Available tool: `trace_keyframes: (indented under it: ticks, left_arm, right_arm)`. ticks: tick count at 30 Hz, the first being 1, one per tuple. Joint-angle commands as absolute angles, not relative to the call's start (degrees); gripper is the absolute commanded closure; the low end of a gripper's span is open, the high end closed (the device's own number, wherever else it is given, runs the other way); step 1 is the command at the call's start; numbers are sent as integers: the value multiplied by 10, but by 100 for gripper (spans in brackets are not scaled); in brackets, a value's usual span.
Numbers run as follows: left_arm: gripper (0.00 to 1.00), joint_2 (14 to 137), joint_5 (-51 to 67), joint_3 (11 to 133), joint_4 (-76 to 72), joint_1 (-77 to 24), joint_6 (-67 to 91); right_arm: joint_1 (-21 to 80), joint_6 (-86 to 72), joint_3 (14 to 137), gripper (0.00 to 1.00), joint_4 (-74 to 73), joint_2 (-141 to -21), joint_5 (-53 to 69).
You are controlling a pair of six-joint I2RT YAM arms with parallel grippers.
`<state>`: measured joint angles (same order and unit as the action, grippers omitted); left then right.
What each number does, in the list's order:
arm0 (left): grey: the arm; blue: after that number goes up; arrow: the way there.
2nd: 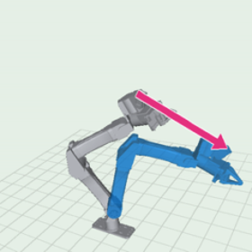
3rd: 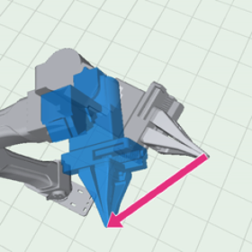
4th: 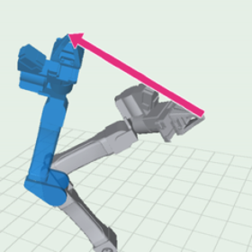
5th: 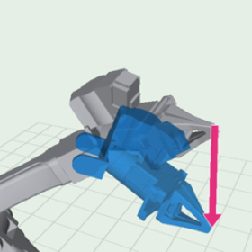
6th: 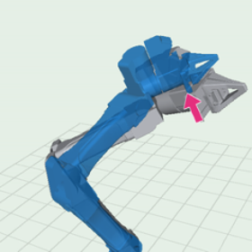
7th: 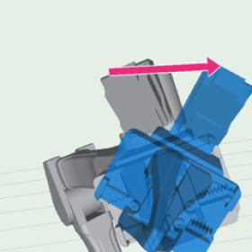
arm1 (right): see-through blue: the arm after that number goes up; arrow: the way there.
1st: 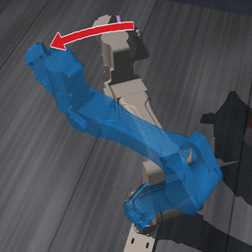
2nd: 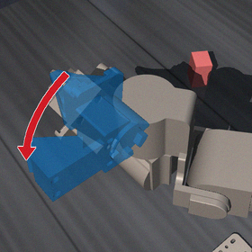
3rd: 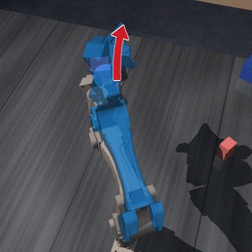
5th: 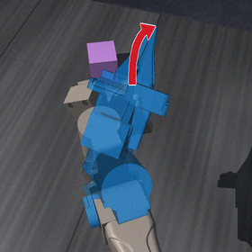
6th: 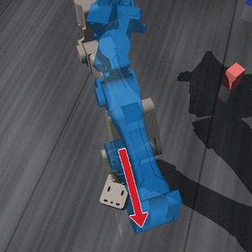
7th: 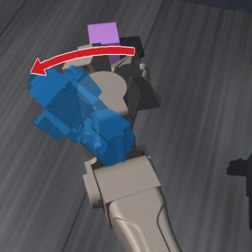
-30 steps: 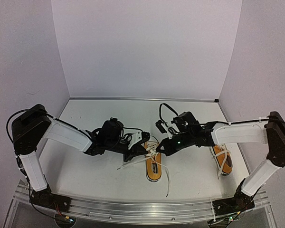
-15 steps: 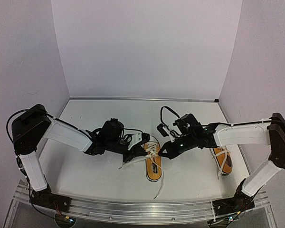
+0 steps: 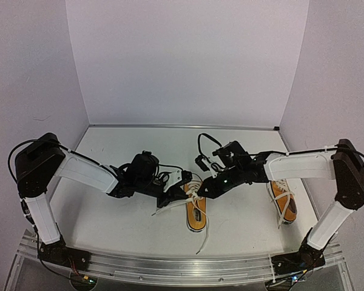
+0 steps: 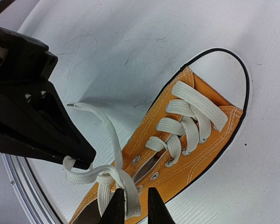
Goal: Tie the shoes
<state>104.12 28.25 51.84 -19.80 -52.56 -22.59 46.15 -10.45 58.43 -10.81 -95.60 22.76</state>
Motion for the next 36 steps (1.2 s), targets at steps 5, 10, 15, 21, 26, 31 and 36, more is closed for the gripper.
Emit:
trace_keyframes:
  ticks: [5, 10, 15, 21, 26, 31, 36]
  left_arm:
    - [100, 1041, 273, 541, -198, -528, -232]
    - [100, 1046, 267, 543, -199, -527, -228]
    - [100, 1054, 250, 542, -208, -527, -198]
    - [100, 1064, 210, 540, -226, -526, -142]
    - [100, 1084, 175, 554, -221, -526, -106]
    - [97, 1092, 175, 555, -222, -526, -91]
    - [83, 1061, 213, 527, -260, -526, -91]
  right_arm:
    - [459, -88, 606, 99, -126, -971, 226]
    - [460, -91, 592, 100, -129, -938, 211]
    - [459, -95, 573, 100, -124, -903, 193]
    - [459, -104, 554, 100, -111, -894, 201]
    - [459, -110, 545, 100, -96, -898, 216]
    - [459, -119, 539, 100, -85, -891, 220]
    - [459, -124, 538, 100, -79, -895, 223]
